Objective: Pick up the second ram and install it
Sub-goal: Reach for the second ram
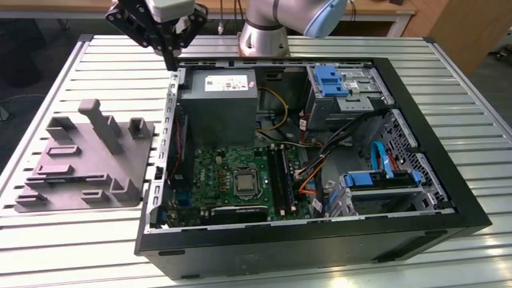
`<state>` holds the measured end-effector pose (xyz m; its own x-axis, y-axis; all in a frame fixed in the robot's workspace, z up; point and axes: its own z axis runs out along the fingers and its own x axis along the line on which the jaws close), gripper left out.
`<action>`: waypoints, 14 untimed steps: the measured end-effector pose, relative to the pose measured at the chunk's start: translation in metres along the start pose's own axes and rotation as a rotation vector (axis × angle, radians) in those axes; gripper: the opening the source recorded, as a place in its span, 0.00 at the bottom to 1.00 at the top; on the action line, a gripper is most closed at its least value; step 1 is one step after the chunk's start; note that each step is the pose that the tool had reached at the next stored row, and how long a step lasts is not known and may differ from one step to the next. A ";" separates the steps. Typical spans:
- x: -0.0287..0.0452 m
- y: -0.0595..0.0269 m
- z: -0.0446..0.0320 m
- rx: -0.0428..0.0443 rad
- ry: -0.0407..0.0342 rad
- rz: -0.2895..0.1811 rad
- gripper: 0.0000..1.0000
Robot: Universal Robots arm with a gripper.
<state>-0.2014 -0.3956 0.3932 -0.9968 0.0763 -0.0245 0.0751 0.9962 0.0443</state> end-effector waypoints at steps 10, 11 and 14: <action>0.0113 -0.0004 -0.0003 0.0000 0.0001 0.000 0.10; 0.0125 -0.0004 -0.0003 0.0000 0.0000 0.000 0.10; 0.0164 -0.0006 -0.0004 0.0000 0.0000 0.000 0.10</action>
<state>-0.2177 -0.3949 0.3932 -0.9968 0.0763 -0.0244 0.0751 0.9962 0.0443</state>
